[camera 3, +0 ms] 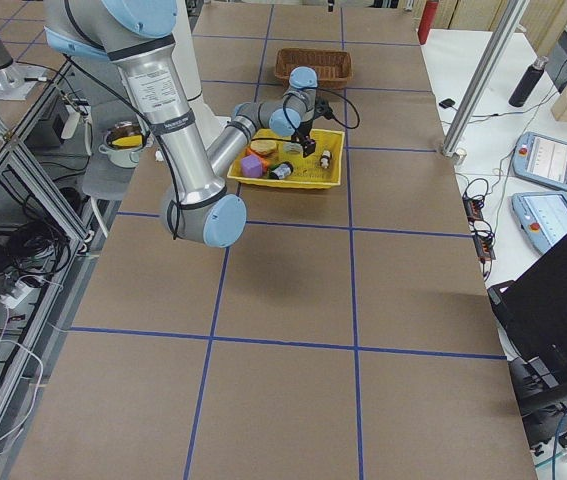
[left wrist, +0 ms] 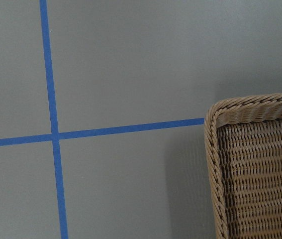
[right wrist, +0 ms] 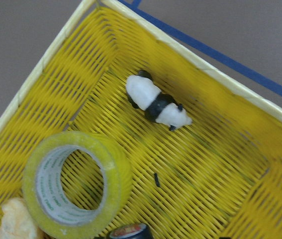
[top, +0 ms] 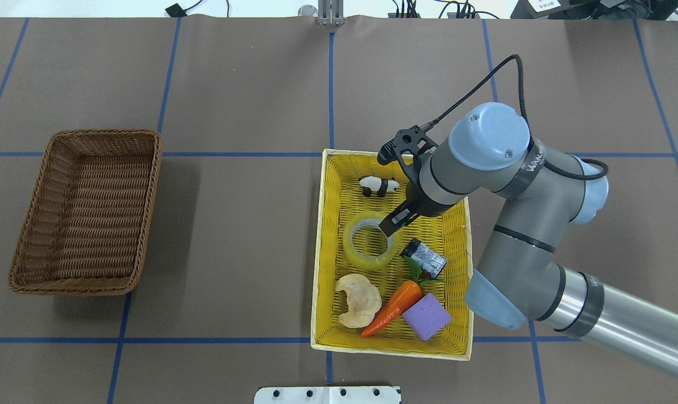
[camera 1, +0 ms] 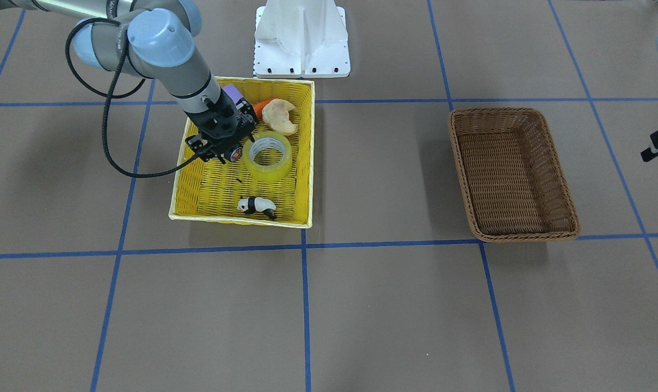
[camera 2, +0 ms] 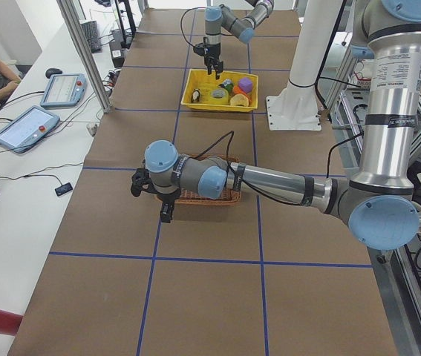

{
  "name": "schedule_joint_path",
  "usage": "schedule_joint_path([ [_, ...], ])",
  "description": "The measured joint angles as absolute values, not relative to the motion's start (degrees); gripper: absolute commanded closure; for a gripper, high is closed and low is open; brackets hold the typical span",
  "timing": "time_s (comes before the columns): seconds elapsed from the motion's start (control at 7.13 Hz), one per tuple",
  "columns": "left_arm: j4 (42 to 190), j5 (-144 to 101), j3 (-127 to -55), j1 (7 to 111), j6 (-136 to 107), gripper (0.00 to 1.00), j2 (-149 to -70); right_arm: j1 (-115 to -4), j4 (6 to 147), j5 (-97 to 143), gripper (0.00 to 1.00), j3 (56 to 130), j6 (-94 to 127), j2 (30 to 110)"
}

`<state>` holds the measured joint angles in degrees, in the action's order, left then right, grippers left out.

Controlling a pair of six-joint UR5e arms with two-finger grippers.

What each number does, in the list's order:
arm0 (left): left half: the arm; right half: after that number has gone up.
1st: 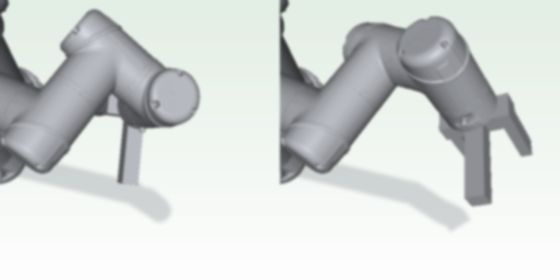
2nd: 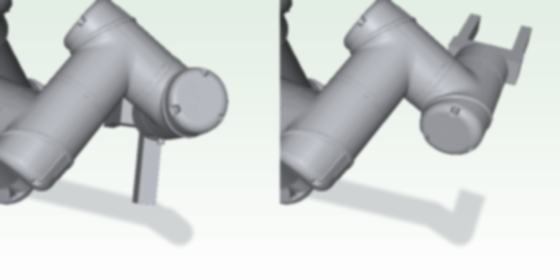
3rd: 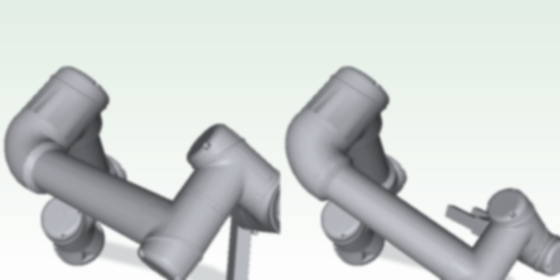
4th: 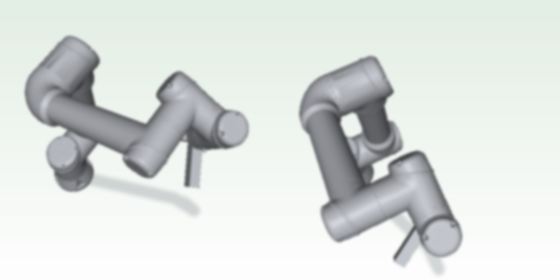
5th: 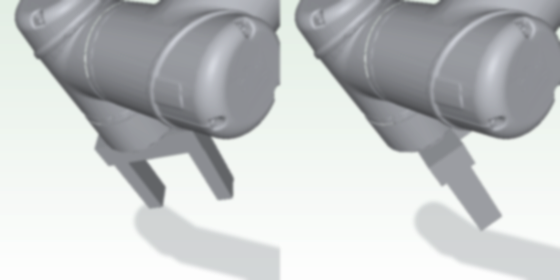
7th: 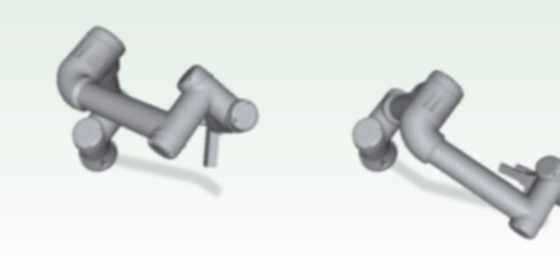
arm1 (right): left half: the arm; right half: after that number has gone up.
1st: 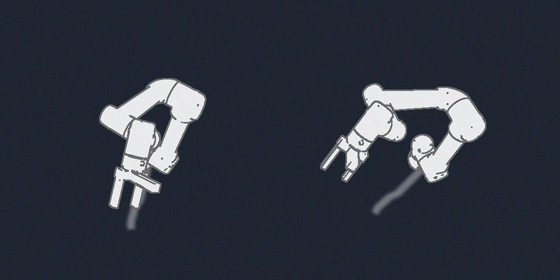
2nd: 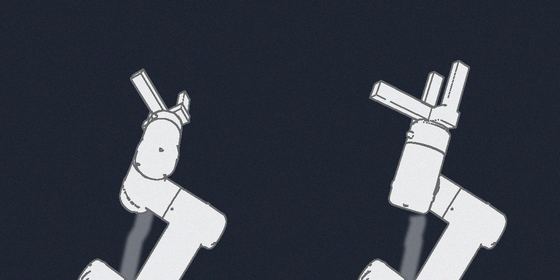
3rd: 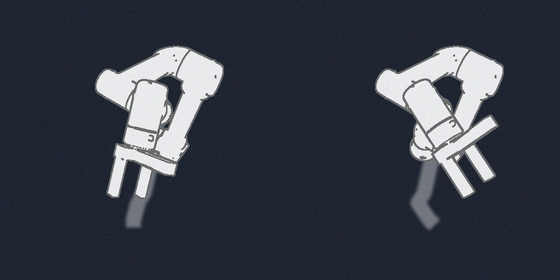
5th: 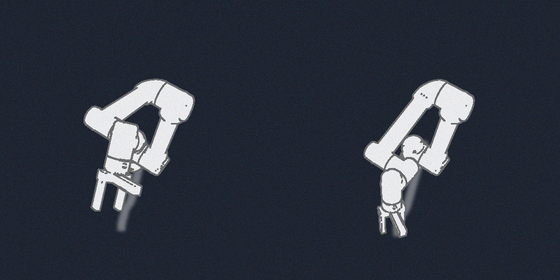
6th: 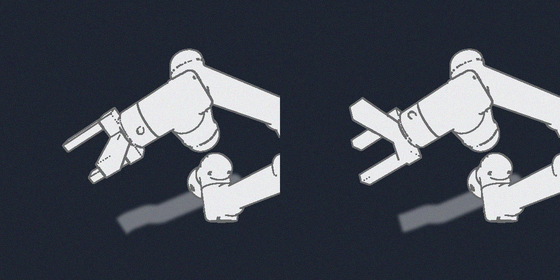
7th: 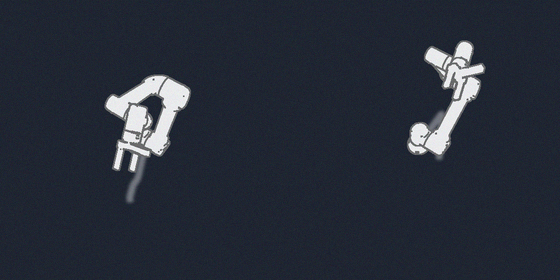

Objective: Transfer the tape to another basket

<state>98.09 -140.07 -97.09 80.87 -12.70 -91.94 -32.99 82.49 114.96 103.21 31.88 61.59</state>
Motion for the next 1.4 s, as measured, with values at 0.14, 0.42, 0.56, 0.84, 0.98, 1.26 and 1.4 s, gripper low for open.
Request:
schedule_joint_path([
  [0.14, 98.09, -140.08, -97.17, 80.86, -12.72, 0.02, -91.94, -32.39, 82.30, 113.75, 0.18, 101.54, 31.61, 60.53],
  [0.42, 98.09, -140.10, -97.40, 80.86, -12.74, 0.02, -91.88, -32.08, 81.10, 113.26, 0.15, 98.84, 31.54, 59.47],
  [0.56, 98.09, -140.10, -97.43, 80.86, -12.74, 0.02, -91.83, -31.93, 80.80, 113.27, 0.15, 97.77, 31.66, 59.12],
  [0.84, 98.09, -140.12, -97.56, 80.86, -12.69, 0.02, -91.72, -31.04, 79.58, 113.23, 0.42, 96.07, 32.01, 58.80],
  [0.98, 98.09, -140.28, -97.58, 80.86, -12.67, 0.02, -91.69, -30.53, 78.91, 113.25, 0.68, 95.31, 32.12, 58.80],
  [1.26, 98.14, -140.71, -97.62, 80.86, -12.66, 0.02, -91.62, -29.79, 77.45, 113.39, 1.00, 94.87, 33.02, 59.18],
  [1.4, 98.16, -140.79, -97.64, 80.86, -12.66, 0.02, -91.60, -29.75, 76.30, 113.58, 1.00, 94.93, 33.77, 59.39],
])
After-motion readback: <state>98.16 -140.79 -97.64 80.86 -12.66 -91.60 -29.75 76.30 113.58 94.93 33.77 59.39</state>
